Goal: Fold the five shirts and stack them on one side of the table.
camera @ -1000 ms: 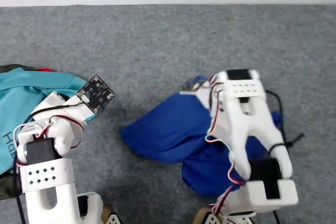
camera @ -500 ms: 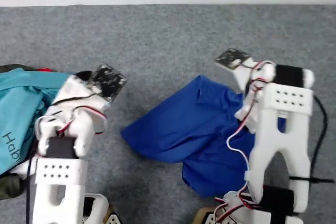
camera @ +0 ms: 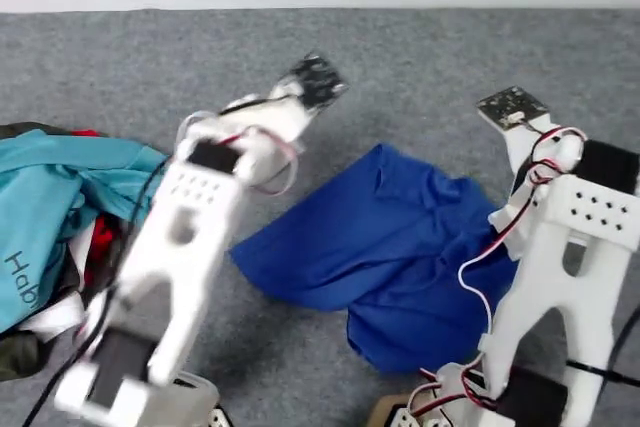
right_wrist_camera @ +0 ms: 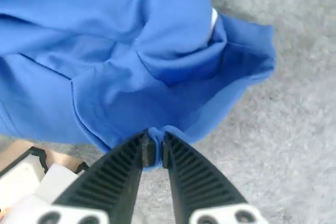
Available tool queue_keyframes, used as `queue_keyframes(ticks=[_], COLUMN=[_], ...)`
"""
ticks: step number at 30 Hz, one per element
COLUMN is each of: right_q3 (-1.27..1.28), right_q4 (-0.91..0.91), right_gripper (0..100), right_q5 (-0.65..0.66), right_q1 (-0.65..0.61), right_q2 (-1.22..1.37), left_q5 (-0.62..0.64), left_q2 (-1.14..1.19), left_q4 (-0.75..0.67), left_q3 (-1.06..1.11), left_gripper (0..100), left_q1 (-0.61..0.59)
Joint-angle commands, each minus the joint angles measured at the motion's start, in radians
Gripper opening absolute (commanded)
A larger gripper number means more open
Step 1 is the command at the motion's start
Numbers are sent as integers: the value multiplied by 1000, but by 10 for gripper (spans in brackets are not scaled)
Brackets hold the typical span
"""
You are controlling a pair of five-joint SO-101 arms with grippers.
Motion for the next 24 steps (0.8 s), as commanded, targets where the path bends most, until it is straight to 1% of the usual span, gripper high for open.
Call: queue_keyframes(ticks=[1,5,8,13,18,21,24], right_q3=[-51,-51,-48,-48,-48,-48,-48], right_q4=[33,33,33,35,33,33,33], right_gripper=[10,10,10,10,10,10,10], right_q5=[-21,-23,-25,-69,-94,-100,-100], right_q1=[41,74,101,110,105,105,105], right_q2=[-39,-39,-39,-39,-39,-39,-39], left_q5=[6,8,8,3,3,2,-40], left_q2=[170,362,489,698,890,994,1094], left_q4=[77,123,203,344,493,589,675], left_q3=[-237,-426,-581,-868,-1188,-1374,-1506], left_gripper=[5,5,5,15,145,160,172], left_q1=[78,149,189,233,270,276,281])
